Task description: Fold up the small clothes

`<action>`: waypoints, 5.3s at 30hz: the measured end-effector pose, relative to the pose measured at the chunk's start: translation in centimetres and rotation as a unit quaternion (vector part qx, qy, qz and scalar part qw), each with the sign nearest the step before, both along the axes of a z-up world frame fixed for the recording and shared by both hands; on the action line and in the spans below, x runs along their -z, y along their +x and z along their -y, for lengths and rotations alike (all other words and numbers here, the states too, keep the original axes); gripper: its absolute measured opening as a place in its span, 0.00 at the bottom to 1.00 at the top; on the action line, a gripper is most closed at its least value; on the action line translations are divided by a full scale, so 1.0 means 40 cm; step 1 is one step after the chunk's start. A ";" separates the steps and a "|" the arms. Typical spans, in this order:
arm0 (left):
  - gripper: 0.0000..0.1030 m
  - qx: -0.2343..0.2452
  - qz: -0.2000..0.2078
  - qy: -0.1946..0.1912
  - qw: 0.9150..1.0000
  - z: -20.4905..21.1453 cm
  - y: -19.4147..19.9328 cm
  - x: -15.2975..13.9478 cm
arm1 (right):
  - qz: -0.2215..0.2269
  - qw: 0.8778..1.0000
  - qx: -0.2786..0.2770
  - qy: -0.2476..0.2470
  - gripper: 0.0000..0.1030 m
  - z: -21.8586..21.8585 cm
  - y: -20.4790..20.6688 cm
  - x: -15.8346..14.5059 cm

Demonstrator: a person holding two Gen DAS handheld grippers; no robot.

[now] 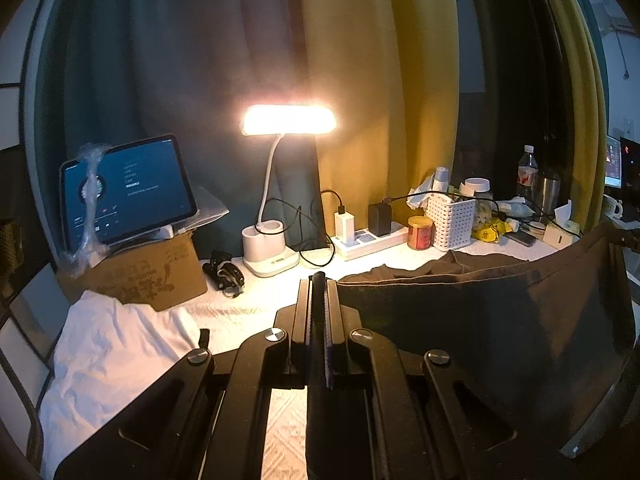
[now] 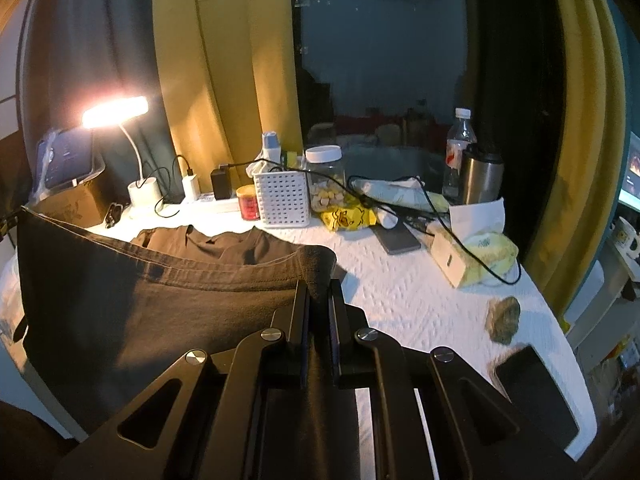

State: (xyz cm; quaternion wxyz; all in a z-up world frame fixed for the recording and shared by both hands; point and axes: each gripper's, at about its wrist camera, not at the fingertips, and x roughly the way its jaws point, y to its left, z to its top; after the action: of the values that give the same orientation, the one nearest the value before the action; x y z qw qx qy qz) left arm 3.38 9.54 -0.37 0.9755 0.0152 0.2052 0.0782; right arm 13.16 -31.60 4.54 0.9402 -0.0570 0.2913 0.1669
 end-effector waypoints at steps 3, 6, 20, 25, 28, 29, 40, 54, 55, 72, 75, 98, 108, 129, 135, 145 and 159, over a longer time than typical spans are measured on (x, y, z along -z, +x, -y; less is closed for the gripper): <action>0.03 0.001 0.003 0.001 1.000 -0.005 0.025 -0.002 | 0.003 1.000 -0.001 0.000 0.09 -0.007 0.032 -0.002; 0.03 0.000 0.005 0.002 1.000 -0.011 0.055 -0.006 | 0.006 1.000 -0.002 0.000 0.09 -0.017 0.071 -0.003; 0.03 0.001 -0.010 0.023 1.000 -0.060 0.201 0.006 | -0.003 1.000 0.004 -0.002 0.09 -0.044 0.221 0.028; 0.03 0.005 -0.015 0.033 0.999 -0.074 0.268 0.013 | -0.006 1.000 0.005 -0.009 0.09 -0.062 0.289 0.042; 0.03 0.006 -0.013 0.038 0.999 -0.082 0.306 0.015 | -0.006 1.000 0.005 -0.009 0.09 -0.070 0.330 0.049; 0.03 0.006 -0.013 0.038 0.999 -0.086 0.317 0.016 | -0.006 1.000 0.006 -0.009 0.09 -0.073 0.346 0.053; 0.03 0.004 -0.013 0.055 0.998 -0.120 0.442 0.021 | 0.002 1.000 -0.008 -0.030 0.09 -0.114 0.497 0.070; 0.03 -0.005 -0.065 0.040 0.997 -0.161 0.561 0.144 | -0.046 0.997 0.008 -0.060 0.09 -0.146 0.608 0.225; 0.03 -0.006 -0.073 0.039 0.997 -0.162 0.567 0.157 | -0.048 0.997 0.010 -0.063 0.09 -0.145 0.611 0.233; 0.05 -0.070 -0.163 -0.005 0.984 -0.253 0.607 0.275 | -0.075 0.992 0.022 -0.101 0.53 -0.151 0.631 0.322; 0.26 -0.074 -0.160 -0.015 0.984 -0.259 0.569 0.266 | -0.073 0.992 0.024 -0.100 0.53 -0.142 0.618 0.310; 0.84 -0.046 -0.144 -0.117 0.982 -0.172 0.239 0.243 | -0.072 0.993 0.068 -0.065 0.53 0.031 0.285 0.207; 0.84 -0.034 -0.150 -0.126 0.980 -0.109 0.137 0.259 | -0.091 0.992 0.075 -0.048 0.52 0.077 0.151 0.227; 0.62 -0.012 -0.185 -0.076 0.980 -0.050 -0.052 0.309 | -0.154 0.986 0.053 0.032 0.52 0.084 -0.023 0.306; 0.39 -0.016 -0.211 -0.078 0.974 -0.048 -0.047 0.344 | -0.166 0.983 0.040 0.061 0.52 0.078 -0.032 0.311; 0.39 -0.027 -0.184 -0.158 0.970 -0.083 -0.030 0.338 | -0.176 0.981 0.032 0.072 0.50 0.052 -0.021 0.325; 0.03 0.009 -0.209 -0.165 0.964 -0.041 0.000 0.365 | -0.177 0.980 0.031 0.087 0.19 0.020 -0.016 0.347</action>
State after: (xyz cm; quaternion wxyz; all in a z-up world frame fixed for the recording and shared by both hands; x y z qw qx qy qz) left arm 3.36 11.20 -14.98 0.9004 -0.1284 0.4146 0.0292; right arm 12.53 -32.39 -9.34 0.8801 0.0650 0.4386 0.1697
